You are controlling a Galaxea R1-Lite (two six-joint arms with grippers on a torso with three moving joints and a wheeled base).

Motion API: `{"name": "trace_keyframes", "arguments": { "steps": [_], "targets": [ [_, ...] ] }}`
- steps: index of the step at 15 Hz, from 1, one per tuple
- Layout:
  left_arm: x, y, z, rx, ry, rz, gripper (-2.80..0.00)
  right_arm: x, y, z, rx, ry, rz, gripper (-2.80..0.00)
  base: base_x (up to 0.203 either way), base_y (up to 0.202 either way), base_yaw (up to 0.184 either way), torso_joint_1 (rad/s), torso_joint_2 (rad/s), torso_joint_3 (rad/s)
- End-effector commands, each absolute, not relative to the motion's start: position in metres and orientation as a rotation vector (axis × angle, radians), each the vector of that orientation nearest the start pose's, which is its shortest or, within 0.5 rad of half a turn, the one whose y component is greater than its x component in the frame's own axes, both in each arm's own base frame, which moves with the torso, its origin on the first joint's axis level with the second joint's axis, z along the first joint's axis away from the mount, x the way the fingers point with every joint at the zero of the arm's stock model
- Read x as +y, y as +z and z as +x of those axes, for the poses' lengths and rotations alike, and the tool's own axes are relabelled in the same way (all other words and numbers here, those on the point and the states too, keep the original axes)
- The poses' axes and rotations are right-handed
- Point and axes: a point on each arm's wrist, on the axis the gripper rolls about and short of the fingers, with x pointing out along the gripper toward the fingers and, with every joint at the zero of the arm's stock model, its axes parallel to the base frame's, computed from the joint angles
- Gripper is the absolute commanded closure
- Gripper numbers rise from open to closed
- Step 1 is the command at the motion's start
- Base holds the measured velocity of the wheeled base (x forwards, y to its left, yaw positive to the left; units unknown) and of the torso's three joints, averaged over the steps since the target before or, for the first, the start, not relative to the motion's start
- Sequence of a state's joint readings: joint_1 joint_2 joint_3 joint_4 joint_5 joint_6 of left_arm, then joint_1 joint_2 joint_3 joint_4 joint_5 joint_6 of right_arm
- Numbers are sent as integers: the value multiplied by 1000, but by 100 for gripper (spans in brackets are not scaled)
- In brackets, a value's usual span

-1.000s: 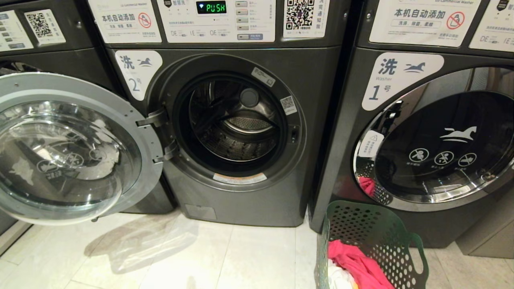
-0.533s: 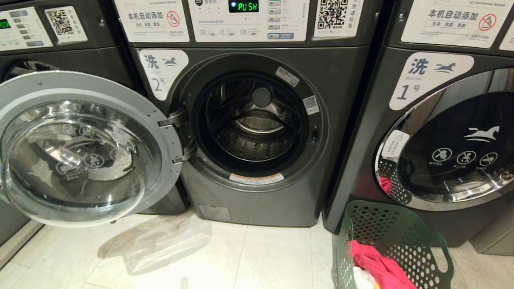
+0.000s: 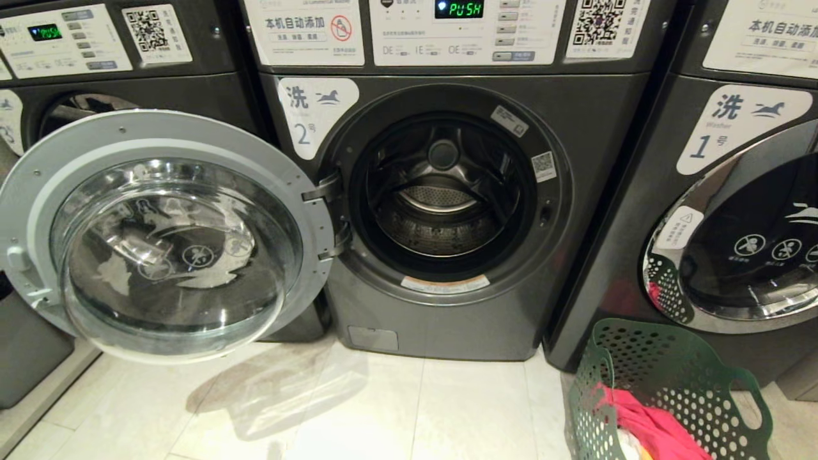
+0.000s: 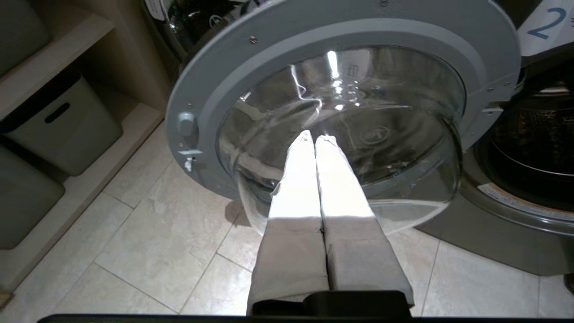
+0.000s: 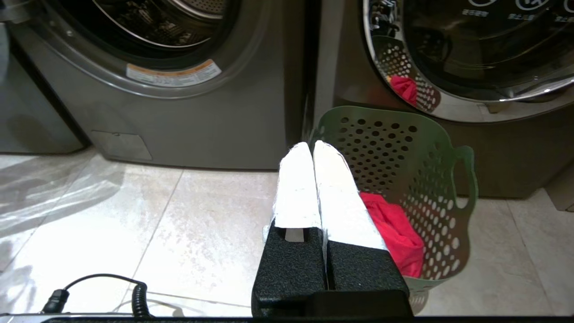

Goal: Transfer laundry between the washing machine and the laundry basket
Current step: Close the washing machine door with the left hand

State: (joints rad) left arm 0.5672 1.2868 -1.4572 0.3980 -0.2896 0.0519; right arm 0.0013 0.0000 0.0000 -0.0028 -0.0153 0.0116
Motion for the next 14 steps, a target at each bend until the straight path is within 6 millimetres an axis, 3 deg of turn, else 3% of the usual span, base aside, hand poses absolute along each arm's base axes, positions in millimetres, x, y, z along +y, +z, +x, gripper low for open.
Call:
{"name": "trace_keyframes", "arguments": {
  "steps": [1,4,8,14],
  "targets": [
    [92,369,155,206,272,-36,0,0,76,-23,-2,-14,12,0,0,192,-1,3,5,0],
    [108,372,181,129,273,33,0,0,76,-23,-2,-14,12,0,0,96,-3,3,1,2],
    [142,358,235,132,264,77,0,0,76,-23,-2,-14,14,0,0,0,0,0,0,0],
    [187,347,323,92,101,51,0,0,76,-23,-2,-14,14,0,0,0,0,0,0,0]
  ]
}}
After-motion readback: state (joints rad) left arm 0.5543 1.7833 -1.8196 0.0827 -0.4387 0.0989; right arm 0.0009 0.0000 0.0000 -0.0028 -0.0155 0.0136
